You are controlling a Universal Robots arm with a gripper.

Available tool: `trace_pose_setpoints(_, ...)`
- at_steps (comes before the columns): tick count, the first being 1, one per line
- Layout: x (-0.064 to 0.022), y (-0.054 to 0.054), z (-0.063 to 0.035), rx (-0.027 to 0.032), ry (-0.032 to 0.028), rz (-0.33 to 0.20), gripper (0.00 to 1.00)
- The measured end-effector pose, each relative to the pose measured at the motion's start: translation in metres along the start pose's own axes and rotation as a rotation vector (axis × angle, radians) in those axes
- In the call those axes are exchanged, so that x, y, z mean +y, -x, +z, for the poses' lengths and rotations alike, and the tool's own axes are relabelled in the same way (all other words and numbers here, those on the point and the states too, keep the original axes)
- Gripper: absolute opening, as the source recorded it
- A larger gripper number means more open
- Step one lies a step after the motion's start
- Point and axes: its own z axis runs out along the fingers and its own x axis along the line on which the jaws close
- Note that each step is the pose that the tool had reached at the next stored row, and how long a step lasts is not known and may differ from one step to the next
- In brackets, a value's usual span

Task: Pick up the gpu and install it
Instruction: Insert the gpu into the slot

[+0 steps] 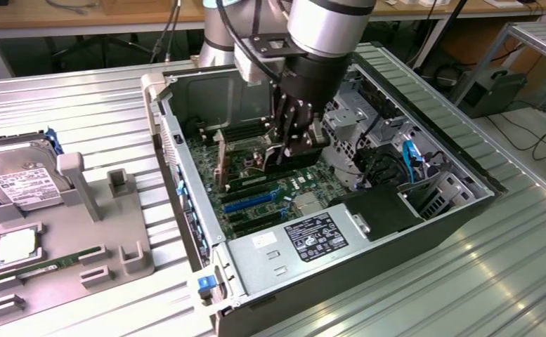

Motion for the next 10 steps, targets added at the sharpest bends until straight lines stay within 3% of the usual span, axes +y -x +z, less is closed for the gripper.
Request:
trace_pose_setpoints(2, 0.0069, 0.000, 0.0057, 0.0001, 0.0000, -0.004, 0.26)
trace_pose_setpoints(5, 0.0141, -0.001, 0.0146, 0.0004, -0.0047, -0.012, 0.26)
trace_pose_setpoints(10, 0.0173, 0.008, 0.0306, 0.0005, -0.0097, -0.028, 0.26)
